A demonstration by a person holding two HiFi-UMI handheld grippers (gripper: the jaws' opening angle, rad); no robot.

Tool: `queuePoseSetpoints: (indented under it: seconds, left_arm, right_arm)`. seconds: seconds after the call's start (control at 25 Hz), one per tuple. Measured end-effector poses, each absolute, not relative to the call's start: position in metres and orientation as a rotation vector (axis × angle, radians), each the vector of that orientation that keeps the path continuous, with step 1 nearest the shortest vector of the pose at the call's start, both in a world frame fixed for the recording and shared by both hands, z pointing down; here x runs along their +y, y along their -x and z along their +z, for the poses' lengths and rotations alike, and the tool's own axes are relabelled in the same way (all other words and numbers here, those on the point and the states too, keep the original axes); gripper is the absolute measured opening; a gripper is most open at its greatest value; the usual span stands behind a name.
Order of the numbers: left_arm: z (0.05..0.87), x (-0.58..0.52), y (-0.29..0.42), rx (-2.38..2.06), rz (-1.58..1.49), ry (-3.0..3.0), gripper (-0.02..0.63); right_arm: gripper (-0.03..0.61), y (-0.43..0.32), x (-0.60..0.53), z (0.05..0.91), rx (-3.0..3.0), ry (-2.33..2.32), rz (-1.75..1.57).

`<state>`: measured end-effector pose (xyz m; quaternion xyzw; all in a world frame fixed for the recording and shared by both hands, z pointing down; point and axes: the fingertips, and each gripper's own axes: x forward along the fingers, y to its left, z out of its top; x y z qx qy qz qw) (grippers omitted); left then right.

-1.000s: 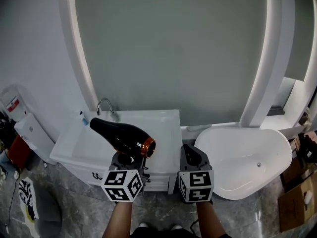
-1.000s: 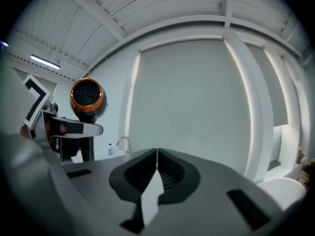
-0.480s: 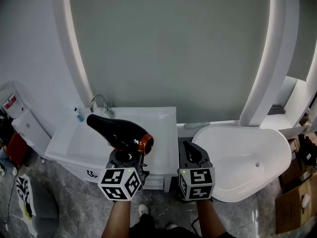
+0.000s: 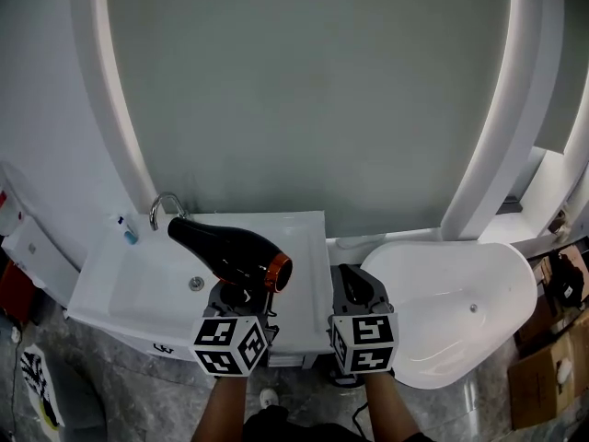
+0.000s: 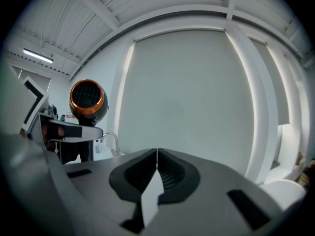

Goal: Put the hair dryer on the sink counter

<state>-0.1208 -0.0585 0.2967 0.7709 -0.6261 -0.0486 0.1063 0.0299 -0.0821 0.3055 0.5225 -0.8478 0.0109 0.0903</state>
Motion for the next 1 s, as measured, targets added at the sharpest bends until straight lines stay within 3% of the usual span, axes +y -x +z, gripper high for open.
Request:
queuePoseSetpoints:
  seconds: [0.44,1.0]
  left_arm:
    - [0.311,-0.113,0.143,-1.687,-0.125,-2.326,0.178]
    - [0.308,-0.142,0.138,-1.712,-0.101,-2.307,0.178]
  right_arm:
    - [0.021,0.008,-0.128,0.314,-2.450,-1.632,0.058]
    - [0.021,-0.006,-0.158,0.314,-2.441,-1.621,0.080]
